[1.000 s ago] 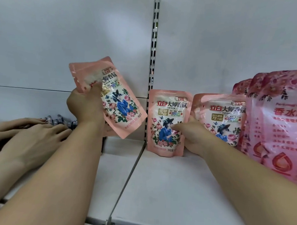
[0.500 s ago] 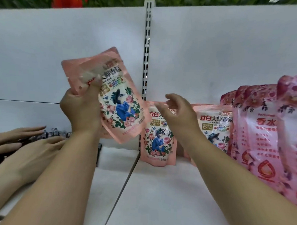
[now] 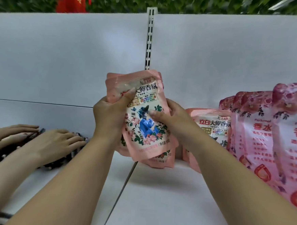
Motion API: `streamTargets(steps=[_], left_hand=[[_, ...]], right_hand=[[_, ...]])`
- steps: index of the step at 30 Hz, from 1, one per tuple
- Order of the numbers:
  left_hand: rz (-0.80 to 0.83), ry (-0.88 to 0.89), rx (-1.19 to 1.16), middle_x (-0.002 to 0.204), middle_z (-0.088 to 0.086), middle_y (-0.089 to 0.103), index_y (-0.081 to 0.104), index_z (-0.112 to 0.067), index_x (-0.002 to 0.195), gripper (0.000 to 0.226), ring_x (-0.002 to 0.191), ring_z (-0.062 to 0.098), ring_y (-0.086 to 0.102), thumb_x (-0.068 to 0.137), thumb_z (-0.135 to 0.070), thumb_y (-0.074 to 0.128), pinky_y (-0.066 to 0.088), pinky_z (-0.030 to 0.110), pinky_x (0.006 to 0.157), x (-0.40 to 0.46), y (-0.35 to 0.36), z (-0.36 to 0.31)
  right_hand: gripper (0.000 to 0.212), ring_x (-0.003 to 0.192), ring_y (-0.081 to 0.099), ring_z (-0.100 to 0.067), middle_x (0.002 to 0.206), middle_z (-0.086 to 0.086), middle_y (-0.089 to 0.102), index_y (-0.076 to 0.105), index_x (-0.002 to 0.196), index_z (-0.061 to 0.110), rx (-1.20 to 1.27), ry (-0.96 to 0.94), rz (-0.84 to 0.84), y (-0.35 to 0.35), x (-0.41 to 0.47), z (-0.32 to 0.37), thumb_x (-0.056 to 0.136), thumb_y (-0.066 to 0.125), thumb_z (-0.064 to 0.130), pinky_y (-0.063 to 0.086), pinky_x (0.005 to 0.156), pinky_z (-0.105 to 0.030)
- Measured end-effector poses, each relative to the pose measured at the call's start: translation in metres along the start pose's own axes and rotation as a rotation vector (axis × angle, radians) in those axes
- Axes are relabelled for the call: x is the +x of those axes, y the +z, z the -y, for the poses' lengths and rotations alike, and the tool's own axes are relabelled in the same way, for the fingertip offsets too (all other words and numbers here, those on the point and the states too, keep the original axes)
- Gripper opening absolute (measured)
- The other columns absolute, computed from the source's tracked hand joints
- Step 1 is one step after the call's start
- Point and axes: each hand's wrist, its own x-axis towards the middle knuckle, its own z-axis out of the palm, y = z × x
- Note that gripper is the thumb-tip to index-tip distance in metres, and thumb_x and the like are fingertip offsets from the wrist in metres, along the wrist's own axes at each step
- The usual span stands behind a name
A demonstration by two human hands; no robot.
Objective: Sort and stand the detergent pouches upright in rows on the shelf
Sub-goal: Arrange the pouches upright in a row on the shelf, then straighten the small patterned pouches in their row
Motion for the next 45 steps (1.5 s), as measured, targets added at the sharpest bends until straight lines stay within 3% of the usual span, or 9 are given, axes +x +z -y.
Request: streamTargets(steps=[4, 8, 12, 15, 19, 25, 33, 39, 45], left_hand=[[-0.019, 0.023, 0.016, 0.068, -0.001, 0.072, 0.063, -0.018, 0.070, 0.024, 0.065, 0.017, 0.070, 0.073, -0.039, 0.073, 0.056, 0.028, 0.059, 0.000, 0.003, 0.002], [0.079, 0.018, 0.078, 0.072, 0.000, 0.073, 0.065, -0.012, 0.078, 0.049, 0.069, 0.016, 0.071, 0.079, -0.059, 0.050, 0.057, 0.028, 0.063, -0.005, 0.004, 0.008], [0.167, -0.046, 0.146, 0.076, 0.005, 0.071, 0.062, -0.005, 0.079, 0.066, 0.070, 0.022, 0.068, 0.069, -0.069, 0.048, 0.054, 0.033, 0.070, -0.005, 0.008, 0.010], [0.130, -0.106, 0.197, 0.073, 0.009, 0.062, 0.053, -0.010, 0.073, 0.059, 0.067, 0.021, 0.060, 0.075, -0.069, 0.052, 0.047, 0.031, 0.066, -0.004, 0.007, 0.008], [0.056, -0.105, 0.255, 0.072, 0.003, 0.066, 0.055, -0.015, 0.067, 0.044, 0.064, 0.019, 0.063, 0.080, -0.057, 0.058, 0.045, 0.024, 0.055, -0.008, 0.004, -0.002], [-0.002, -0.126, 0.335, 0.069, 0.002, 0.060, 0.047, -0.014, 0.066, 0.048, 0.062, 0.018, 0.057, 0.080, -0.060, 0.053, 0.041, 0.026, 0.055, -0.030, -0.011, 0.002], [0.170, -0.179, 0.143, 0.062, -0.003, 0.071, 0.059, -0.019, 0.079, 0.029, 0.063, 0.014, 0.069, 0.083, -0.048, 0.058, 0.052, 0.027, 0.063, -0.039, -0.033, 0.005], [0.242, -0.199, 0.090, 0.076, 0.003, 0.074, 0.062, -0.017, 0.085, 0.015, 0.083, 0.026, 0.069, 0.085, -0.032, 0.059, 0.051, 0.044, 0.089, -0.034, -0.037, 0.006], [0.220, -0.145, 0.100, 0.068, -0.001, 0.072, 0.061, -0.019, 0.081, 0.005, 0.069, 0.019, 0.070, 0.084, -0.023, 0.063, 0.055, 0.039, 0.079, -0.035, -0.037, 0.008]], right_hand=[[0.075, 0.120, 0.051, -0.026, 0.135, -0.006, 0.050, 0.032, 0.141, 0.026, -0.062, -0.054, -0.094, -0.007, 0.001, 0.009, 0.077, 0.068, 0.039, 0.038, 0.104, -0.046], [0.054, 0.107, 0.056, -0.017, 0.117, 0.002, 0.058, 0.045, 0.133, 0.024, -0.029, -0.094, -0.100, -0.014, -0.009, 0.007, 0.083, 0.065, 0.028, 0.048, 0.083, -0.026], [0.045, 0.105, 0.061, -0.021, 0.120, -0.001, 0.060, 0.050, 0.126, 0.025, -0.040, 0.006, -0.196, -0.025, -0.017, 0.003, 0.083, 0.064, 0.030, 0.049, 0.092, -0.041], [0.014, 0.084, 0.066, -0.018, 0.097, 0.001, 0.065, 0.058, 0.103, 0.025, 0.096, 0.009, -0.400, -0.046, -0.025, 0.011, 0.090, 0.056, 0.028, 0.055, 0.076, -0.036], [0.017, 0.068, 0.046, -0.005, 0.081, 0.007, 0.049, 0.045, 0.110, 0.018, -0.113, -0.068, -0.474, -0.059, -0.041, 0.012, 0.097, 0.042, 0.028, 0.041, 0.051, -0.017], [0.039, 0.105, 0.050, -0.019, 0.122, -0.001, 0.050, 0.032, 0.136, 0.015, -0.161, 0.176, -0.447, -0.054, -0.068, -0.034, 0.099, 0.036, 0.027, 0.040, 0.094, -0.034], [0.037, 0.079, 0.063, -0.027, 0.101, -0.012, 0.065, 0.052, 0.118, 0.016, 0.286, 0.453, -0.394, -0.064, -0.071, -0.040, 0.087, 0.048, -0.004, 0.051, 0.061, -0.036], [0.031, 0.099, 0.060, -0.025, 0.107, -0.002, 0.064, 0.055, 0.121, 0.017, 0.259, 0.350, -0.690, -0.060, -0.068, -0.049, 0.090, 0.055, 0.018, 0.047, 0.093, -0.041], [0.083, 0.124, 0.044, -0.033, 0.137, -0.011, 0.044, 0.028, 0.138, 0.012, 0.230, 0.523, -0.588, -0.050, -0.060, -0.063, 0.073, 0.076, 0.028, 0.036, 0.105, -0.045]])
